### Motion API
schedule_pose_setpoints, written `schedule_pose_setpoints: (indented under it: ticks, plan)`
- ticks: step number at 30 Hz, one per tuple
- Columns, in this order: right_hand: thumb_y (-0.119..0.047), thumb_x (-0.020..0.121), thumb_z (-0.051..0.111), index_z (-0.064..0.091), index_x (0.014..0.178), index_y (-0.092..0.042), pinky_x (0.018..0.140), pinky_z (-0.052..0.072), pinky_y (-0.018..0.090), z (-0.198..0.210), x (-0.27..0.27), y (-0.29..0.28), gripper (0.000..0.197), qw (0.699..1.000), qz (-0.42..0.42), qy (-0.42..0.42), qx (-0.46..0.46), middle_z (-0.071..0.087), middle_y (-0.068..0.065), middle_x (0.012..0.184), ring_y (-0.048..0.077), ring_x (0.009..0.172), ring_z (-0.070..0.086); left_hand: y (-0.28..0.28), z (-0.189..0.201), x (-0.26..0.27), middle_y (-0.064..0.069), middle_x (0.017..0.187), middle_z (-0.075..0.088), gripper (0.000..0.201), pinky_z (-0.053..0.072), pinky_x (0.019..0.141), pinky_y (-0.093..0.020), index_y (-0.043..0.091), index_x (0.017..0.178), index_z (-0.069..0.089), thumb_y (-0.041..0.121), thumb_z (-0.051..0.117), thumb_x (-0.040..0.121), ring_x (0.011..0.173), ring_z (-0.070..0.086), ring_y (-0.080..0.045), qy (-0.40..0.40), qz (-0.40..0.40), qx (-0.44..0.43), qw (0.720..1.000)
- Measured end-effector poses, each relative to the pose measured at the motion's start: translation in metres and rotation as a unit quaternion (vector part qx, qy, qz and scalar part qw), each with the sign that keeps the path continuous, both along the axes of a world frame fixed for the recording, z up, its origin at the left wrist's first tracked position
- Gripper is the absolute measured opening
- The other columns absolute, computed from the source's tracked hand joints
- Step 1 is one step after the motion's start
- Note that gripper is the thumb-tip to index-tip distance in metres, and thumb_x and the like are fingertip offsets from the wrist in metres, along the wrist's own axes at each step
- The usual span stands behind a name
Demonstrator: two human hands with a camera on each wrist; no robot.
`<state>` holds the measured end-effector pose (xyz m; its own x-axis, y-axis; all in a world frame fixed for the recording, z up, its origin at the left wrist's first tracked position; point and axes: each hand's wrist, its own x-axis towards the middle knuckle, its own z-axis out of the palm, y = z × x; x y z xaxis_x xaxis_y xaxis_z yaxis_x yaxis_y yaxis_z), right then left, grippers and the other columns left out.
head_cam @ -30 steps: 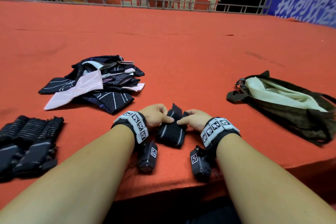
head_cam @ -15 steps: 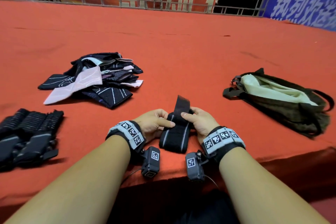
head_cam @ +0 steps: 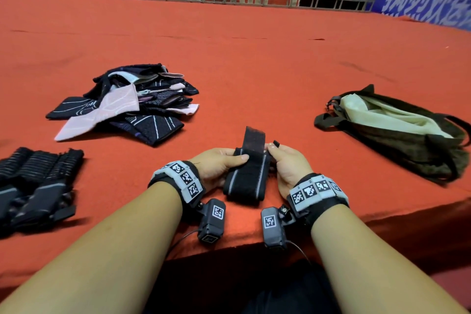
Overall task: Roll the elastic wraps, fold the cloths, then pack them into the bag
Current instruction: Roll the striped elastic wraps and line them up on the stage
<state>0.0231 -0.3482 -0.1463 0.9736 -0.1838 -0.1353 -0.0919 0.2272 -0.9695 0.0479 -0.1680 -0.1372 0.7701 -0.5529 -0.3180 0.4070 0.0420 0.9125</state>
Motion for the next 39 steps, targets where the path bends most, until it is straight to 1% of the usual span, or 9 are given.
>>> schedule_pose_setpoints:
  ticks: [2, 4, 9, 12, 16, 20, 25, 33, 39]
  plan:
    - [-0.012, 0.105, 0.046, 0.071, 0.089, -0.007, 0.054, 0.053, 0.023, 0.0, -0.003, -0.001, 0.03, 1.0, 0.003, -0.004, -0.001, 0.074, 0.01, 0.079, 0.016, 0.066, 0.069, 0.001, 0.001, -0.001, -0.019, 0.115, 0.072, 0.031, 0.061, 0.069, -0.031, 0.0, 0.13, 0.064, 0.011, 0.055, 0.102, 0.089, 0.074, -0.022, 0.002, -0.008, -0.003, 1.0]
    - [-0.012, 0.105, 0.046, 0.071, 0.091, -0.006, 0.056, 0.054, 0.024, 0.001, -0.005, -0.002, 0.029, 1.0, 0.011, -0.007, -0.003, 0.075, 0.011, 0.081, 0.017, 0.068, 0.07, 0.002, 0.0, 0.0, -0.021, 0.122, 0.069, 0.032, 0.062, 0.078, -0.034, -0.001, 0.131, 0.063, 0.01, 0.055, 0.101, 0.096, 0.073, -0.025, 0.0, -0.013, -0.004, 1.0]
    - [-0.013, 0.097, 0.059, 0.068, 0.118, -0.015, 0.093, 0.056, 0.048, -0.003, 0.0, 0.001, 0.024, 0.999, -0.005, -0.015, -0.04, 0.074, 0.017, 0.107, 0.032, 0.101, 0.071, 0.002, -0.005, 0.003, -0.022, 0.116, 0.07, 0.029, 0.06, 0.087, -0.038, -0.002, 0.125, 0.064, 0.003, 0.056, 0.098, 0.093, 0.072, -0.027, 0.0, 0.019, -0.038, 0.999]
    - [0.007, 0.093, 0.052, 0.049, 0.134, -0.039, 0.072, 0.057, 0.025, -0.001, 0.001, 0.0, 0.062, 0.999, 0.035, -0.021, -0.036, 0.074, 0.012, 0.113, 0.017, 0.092, 0.072, 0.004, -0.005, 0.006, -0.017, 0.1, 0.071, 0.016, 0.063, 0.07, -0.036, 0.007, 0.109, 0.065, -0.001, 0.056, 0.098, 0.078, 0.073, -0.024, 0.002, 0.1, -0.051, 0.994]
    - [0.027, 0.074, 0.035, 0.059, 0.135, -0.041, 0.063, 0.045, 0.019, -0.003, -0.004, -0.004, 0.095, 0.99, 0.12, -0.037, -0.062, 0.062, 0.003, 0.135, 0.015, 0.123, 0.057, 0.006, -0.004, 0.009, -0.017, 0.097, 0.073, 0.016, 0.062, 0.057, -0.035, 0.009, 0.107, 0.061, -0.002, 0.052, 0.1, 0.076, 0.075, -0.026, 0.027, 0.158, -0.07, 0.985]
    - [0.021, 0.076, 0.06, 0.069, 0.123, -0.027, 0.078, 0.051, 0.04, -0.004, -0.01, 0.0, 0.068, 0.974, 0.206, -0.048, -0.078, 0.069, 0.005, 0.115, 0.026, 0.096, 0.057, 0.008, -0.002, 0.009, -0.022, 0.104, 0.07, 0.017, 0.061, 0.056, -0.035, 0.006, 0.113, 0.058, -0.003, 0.049, 0.101, 0.076, 0.075, -0.028, 0.05, 0.182, -0.088, 0.978]
    - [-0.009, 0.087, 0.075, 0.069, 0.11, -0.008, 0.069, 0.054, 0.036, -0.004, -0.009, 0.003, 0.024, 0.984, 0.158, -0.035, -0.069, 0.069, 0.011, 0.096, 0.024, 0.082, 0.066, 0.005, 0.0, 0.006, -0.02, 0.113, 0.071, 0.03, 0.062, 0.066, -0.039, 0.006, 0.122, 0.059, -0.007, 0.055, 0.095, 0.089, 0.075, -0.029, 0.039, 0.138, -0.086, 0.986]
    - [-0.066, 0.08, 0.066, 0.072, 0.086, -0.008, 0.06, 0.036, 0.035, -0.009, 0.003, 0.01, 0.058, 0.973, 0.103, -0.012, -0.204, 0.058, 0.003, 0.065, 0.019, 0.059, 0.048, 0.002, -0.002, 0.003, -0.023, 0.127, 0.067, 0.038, 0.059, 0.091, -0.04, 0.002, 0.13, 0.061, -0.008, 0.057, 0.094, 0.114, 0.068, -0.033, 0.016, 0.096, -0.081, 0.992]
    - [-0.044, 0.094, 0.066, 0.062, 0.061, -0.022, 0.054, 0.035, 0.025, -0.012, 0.008, 0.011, 0.04, 0.957, 0.057, -0.024, -0.284, 0.055, -0.017, 0.045, -0.002, 0.043, 0.048, 0.005, -0.002, 0.001, -0.027, 0.13, 0.063, 0.042, 0.059, 0.092, -0.042, 0.0, 0.135, 0.056, -0.013, 0.049, 0.095, 0.112, 0.067, -0.034, 0.029, 0.088, -0.091, 0.991]
